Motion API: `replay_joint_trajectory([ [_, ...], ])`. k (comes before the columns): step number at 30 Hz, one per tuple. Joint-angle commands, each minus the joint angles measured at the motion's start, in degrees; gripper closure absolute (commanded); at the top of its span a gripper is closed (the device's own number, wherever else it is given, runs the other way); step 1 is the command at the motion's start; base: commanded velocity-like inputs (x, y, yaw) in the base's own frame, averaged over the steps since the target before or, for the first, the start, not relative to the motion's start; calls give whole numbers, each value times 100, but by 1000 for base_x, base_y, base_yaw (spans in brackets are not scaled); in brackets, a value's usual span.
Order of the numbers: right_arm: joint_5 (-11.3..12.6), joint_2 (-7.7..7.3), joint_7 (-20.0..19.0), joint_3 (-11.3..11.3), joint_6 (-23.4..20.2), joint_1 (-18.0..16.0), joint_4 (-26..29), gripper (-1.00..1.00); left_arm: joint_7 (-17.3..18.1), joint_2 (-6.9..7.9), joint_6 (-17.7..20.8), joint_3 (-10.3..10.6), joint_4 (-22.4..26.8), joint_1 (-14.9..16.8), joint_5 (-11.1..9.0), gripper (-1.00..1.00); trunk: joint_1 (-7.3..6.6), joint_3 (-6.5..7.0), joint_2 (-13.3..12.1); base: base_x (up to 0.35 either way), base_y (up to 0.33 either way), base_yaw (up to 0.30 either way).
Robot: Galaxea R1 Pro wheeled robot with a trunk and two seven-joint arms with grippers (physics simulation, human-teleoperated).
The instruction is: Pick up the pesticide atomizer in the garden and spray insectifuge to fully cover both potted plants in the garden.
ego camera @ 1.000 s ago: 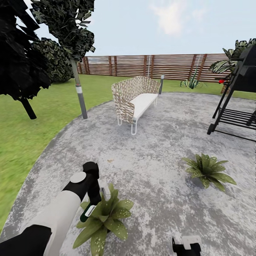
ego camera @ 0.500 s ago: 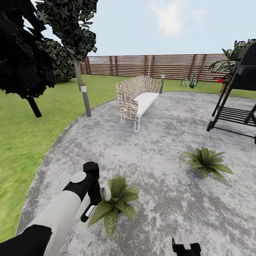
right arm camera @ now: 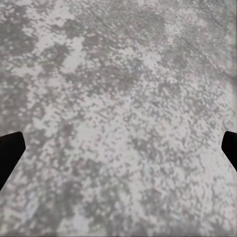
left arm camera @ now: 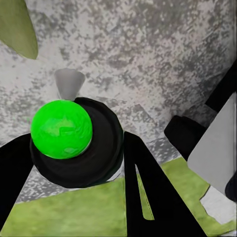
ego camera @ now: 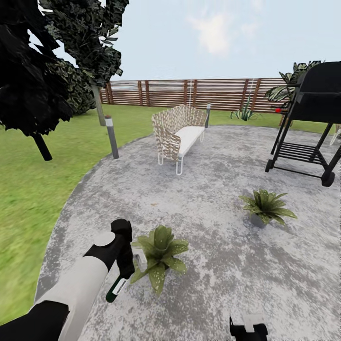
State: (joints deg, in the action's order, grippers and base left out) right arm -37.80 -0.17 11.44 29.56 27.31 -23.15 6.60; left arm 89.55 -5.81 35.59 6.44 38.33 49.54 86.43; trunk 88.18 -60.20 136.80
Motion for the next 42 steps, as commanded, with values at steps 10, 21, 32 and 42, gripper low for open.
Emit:
replay_joint_trajectory([
  [10,-61,0,26,28,19,-5,-10,-100,-1269,60,62,-1366,-44,-129,-316,100,-2,-5,2,-2,5,-6],
  [21,-61,0,29,32,19,-5,-10,-100,-835,136,72,-1345,-46,-161,159,100,-2,-5,2,34,14,0],
  [32,-59,0,34,32,19,-5,-10,-100,-214,97,71,-1319,-143,-319,815,100,-2,-5,2,211,97,-127],
  [42,-61,0,34,28,18,-5,-10,-100,-226,88,71,-1321,-142,-385,808,100,-2,-60,2,2,1,-25],
])
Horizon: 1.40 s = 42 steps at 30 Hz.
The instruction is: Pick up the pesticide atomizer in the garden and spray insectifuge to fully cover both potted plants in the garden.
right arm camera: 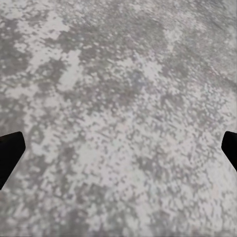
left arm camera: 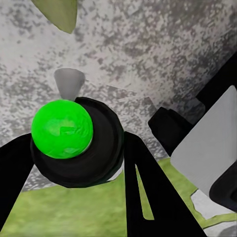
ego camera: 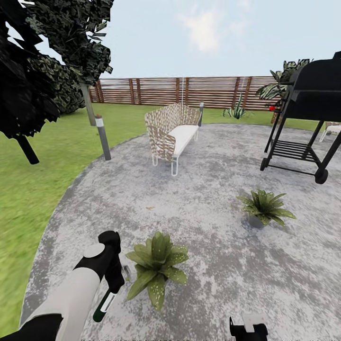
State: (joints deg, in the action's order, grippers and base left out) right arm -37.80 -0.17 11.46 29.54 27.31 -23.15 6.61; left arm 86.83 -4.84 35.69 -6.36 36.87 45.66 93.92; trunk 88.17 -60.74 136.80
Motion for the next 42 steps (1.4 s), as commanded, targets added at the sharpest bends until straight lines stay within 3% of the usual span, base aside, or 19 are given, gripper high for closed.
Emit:
replay_joint_trajectory([
  [1,-61,-1,32,30,19,-5,-10,-100,42,-19,61,-41,5,4,57,100,-1,-14,2,0,0,0],
  [11,-61,-1,31,32,19,-5,-10,-100,49,-51,61,-51,-10,-2,48,100,-1,-28,2,0,116,-170],
  [17,-59,-1,31,32,19,-5,-10,-100,21,-143,61,23,-1,-1,60,100,-1,-28,2,0,4,-252],
  [22,-61,-1,32,29,17,-5,-10,-100,6,-74,53,56,70,33,66,100,-1,-28,2,0,0,-14],
  [25,-61,-1,32,28,18,-5,-10,-100,1,168,50,56,68,33,65,100,-1,-28,2,0,0,0],
  [27,-61,-1,32,26,17,-5,-10,-100,1,249,37,56,14,-4,65,100,-1,-28,2,0,0,0],
  [32,-61,-1,31,26,18,-5,-10,-100,-7,191,-7,41,3,-313,41,100,-1,-28,2,0,0,0],
  [42,-61,-1,32,27,17,-5,-10,-100,-24,186,44,36,78,-248,18,100,-1,-28,2,32,131,-26],
])
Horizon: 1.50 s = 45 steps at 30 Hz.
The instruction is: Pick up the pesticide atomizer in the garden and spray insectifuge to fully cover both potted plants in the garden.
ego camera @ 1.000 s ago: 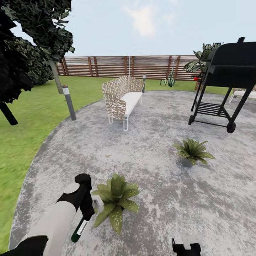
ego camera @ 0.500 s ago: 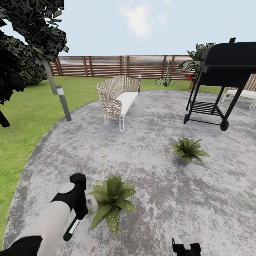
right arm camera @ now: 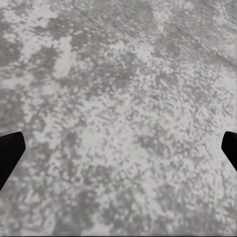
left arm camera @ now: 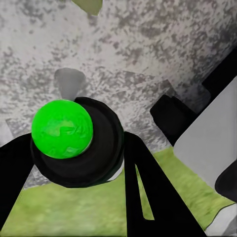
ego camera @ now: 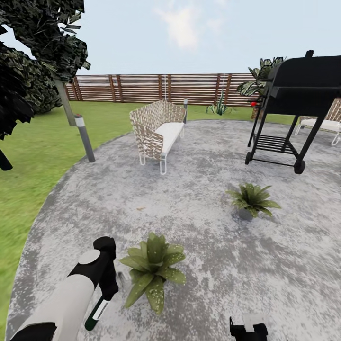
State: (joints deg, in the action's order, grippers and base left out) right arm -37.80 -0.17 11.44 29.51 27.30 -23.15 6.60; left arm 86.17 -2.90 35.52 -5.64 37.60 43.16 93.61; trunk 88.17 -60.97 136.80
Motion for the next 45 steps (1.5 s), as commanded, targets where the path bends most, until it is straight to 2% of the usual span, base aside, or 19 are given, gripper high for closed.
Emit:
replay_joint_trajectory([
  [1,-61,-1,33,29,19,-6,-10,-100,41,-15,61,-45,3,0,57,100,-1,-5,2,-29,298,-242],
  [10,-61,-1,34,29,21,-6,-10,-100,24,-20,66,-48,0,-1,61,100,-1,-5,2,-53,146,-207],
  [19,-61,-1,34,29,20,-6,-10,-100,-54,-209,61,-48,2,-1,70,100,-1,-5,2,153,83,-92],
  [24,-61,-1,34,29,18,-6,-10,-100,-72,-223,44,-43,-27,-10,75,100,-1,-5,2,3,1,-222],
  [26,-61,-1,34,29,20,-6,-10,-100,-178,-209,40,-33,-23,-11,76,100,-1,-5,2,0,0,-36],
  [28,-61,-1,34,29,18,-6,-10,-100,-355,-180,27,-33,-58,-16,49,100,-1,-5,2,0,0,-8],
  [31,-61,-1,34,29,21,-6,-10,-100,-426,-172,17,-72,-47,-18,15,100,-1,-5,2,0,0,-1],
  [34,-61,-1,33,29,19,-6,-10,-100,-433,-266,25,-87,0,-7,-53,100,-1,-5,2,0,0,0],
  [35,-61,-1,32,29,20,-6,-10,-100,-428,-337,25,-81,6,2,-167,100,-1,-5,2,0,0,0],
  [37,-61,-1,32,31,21,-6,-10,-100,-413,-378,25,-76,3,7,-339,100,-1,-5,2,0,0,0],
  [45,-61,-1,27,30,21,-6,-10,-100,-349,-300,-38,-27,-84,-24,-386,100,-1,-5,2,0,0,0],
])
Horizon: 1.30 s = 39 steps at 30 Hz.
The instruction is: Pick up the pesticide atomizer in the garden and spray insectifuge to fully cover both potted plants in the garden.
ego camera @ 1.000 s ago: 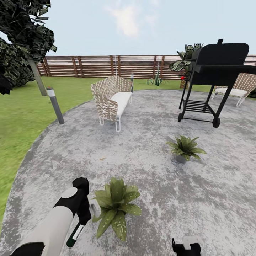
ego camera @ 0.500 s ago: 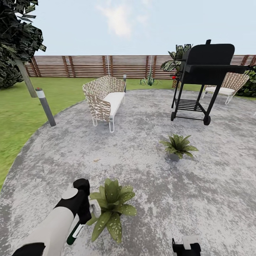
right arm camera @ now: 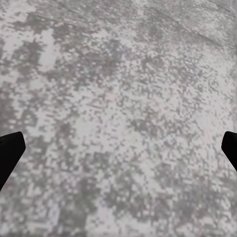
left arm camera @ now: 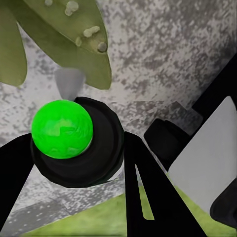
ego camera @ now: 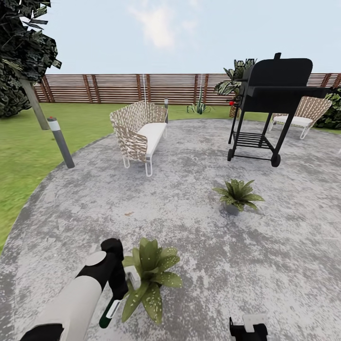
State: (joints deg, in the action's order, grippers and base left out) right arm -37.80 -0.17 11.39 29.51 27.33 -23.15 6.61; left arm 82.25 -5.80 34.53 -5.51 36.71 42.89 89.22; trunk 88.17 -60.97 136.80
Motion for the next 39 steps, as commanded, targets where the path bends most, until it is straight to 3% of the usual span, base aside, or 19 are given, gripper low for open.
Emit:
replay_joint_trajectory([
  [1,-61,-1,31,30,16,-5,-10,-100,50,8,46,-57,4,1,52,100,-1,-5,2,0,0,0],
  [3,-61,-1,30,30,18,-5,-10,-100,104,62,-47,-72,3,1,45,100,-1,-5,2,0,0,0],
  [6,-61,-1,30,34,14,-5,-10,-100,439,265,-589,-91,3,0,36,100,-1,-5,2,0,0,0],
  [8,-62,-1,31,30,14,-5,-10,-100,495,346,-690,-97,7,0,28,100,-1,-5,2,0,0,0],
  [11,-61,-1,31,32,16,-5,-10,-100,456,311,-702,-105,11,0,21,100,-1,-5,2,0,0,0],
  [14,-68,-1,30,29,14,-5,-10,-100,413,155,-706,-110,0,0,-151,100,-1,-5,2,0,0,0],
  [20,-78,-5,30,26,18,-5,-1,-100,352,107,-694,-137,64,0,-316,100,-1,-5,2,0,0,0],
  [28,-132,49,31,12,29,-5,-8,-100,242,159,-546,-87,110,45,-260,100,-1,-5,2,0,0,0],
  [33,-219,-88,33,27,4,-5,-9,-100,58,260,-94,-84,49,24,-247,100,-1,-5,2,0,0,0],
  [39,-201,-126,39,29,-11,-5,-113,-100,-55,344,243,-66,4,-128,-208,100,-1,-5,2,0,0,0],
])
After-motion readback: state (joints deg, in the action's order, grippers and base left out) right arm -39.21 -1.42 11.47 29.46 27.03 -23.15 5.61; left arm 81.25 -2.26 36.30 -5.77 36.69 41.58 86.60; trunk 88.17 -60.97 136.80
